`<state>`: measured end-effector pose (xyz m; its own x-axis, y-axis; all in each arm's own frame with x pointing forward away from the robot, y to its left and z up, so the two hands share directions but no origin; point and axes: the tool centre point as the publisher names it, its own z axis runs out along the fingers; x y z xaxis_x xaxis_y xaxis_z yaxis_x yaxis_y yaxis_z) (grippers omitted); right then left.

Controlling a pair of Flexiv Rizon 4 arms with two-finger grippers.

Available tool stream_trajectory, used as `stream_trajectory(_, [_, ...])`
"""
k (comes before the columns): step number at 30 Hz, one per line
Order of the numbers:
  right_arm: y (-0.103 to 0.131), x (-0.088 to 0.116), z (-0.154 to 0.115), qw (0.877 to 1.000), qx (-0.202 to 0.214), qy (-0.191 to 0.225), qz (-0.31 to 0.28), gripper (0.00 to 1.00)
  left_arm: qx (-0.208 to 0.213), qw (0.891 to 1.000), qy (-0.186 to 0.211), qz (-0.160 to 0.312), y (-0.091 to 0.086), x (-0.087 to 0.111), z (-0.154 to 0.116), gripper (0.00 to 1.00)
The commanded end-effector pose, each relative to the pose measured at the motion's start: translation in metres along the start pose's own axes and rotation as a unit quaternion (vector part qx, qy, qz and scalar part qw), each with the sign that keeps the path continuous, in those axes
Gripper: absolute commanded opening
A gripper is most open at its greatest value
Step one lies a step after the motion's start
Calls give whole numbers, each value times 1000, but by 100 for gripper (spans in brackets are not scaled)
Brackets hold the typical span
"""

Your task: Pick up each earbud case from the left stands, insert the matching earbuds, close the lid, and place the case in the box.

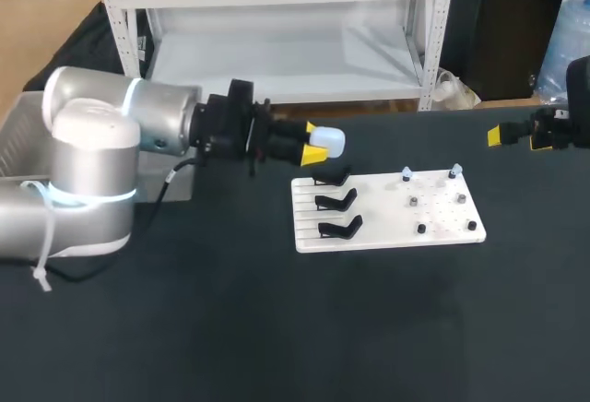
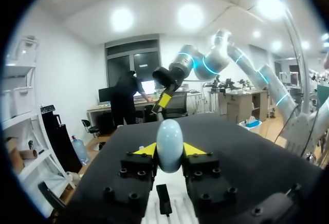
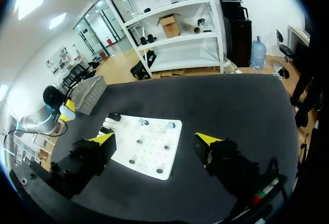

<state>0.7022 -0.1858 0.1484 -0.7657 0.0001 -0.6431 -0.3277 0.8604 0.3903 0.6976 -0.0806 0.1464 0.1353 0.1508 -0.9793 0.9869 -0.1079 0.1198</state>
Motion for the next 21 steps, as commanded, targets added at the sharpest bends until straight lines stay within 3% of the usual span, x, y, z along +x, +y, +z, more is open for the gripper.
stream_trajectory(1, [0, 0, -1, 1000, 1, 1, 0, 100, -56, 998, -1, 1, -6, -1, 0, 0])
stream_trajectory(5, [0, 0, -1, 1000, 1, 1, 0, 100, -56, 998, -1, 1, -6, -1, 0, 0])
stream_trajectory(7, [0, 0, -1, 1000, 1, 1, 0, 100, -74, 997, -5, -37, -14, 15, -11, 0])
stream_trajectory(10, [0, 0, -1, 1000, 1, 1, 0, 100, -78, 994, -22, -67, -21, 29, -6, 0])
stream_trajectory(19, [0, 0, -1, 1000, 1, 1, 0, 100, -73, 995, -36, -64, -23, 31, 17, 0])
stream_trajectory(21, [10, 7, -3, 1000, -4, 9, -8, 100, -69, 995, -35, -59, -22, 31, 20, 0])
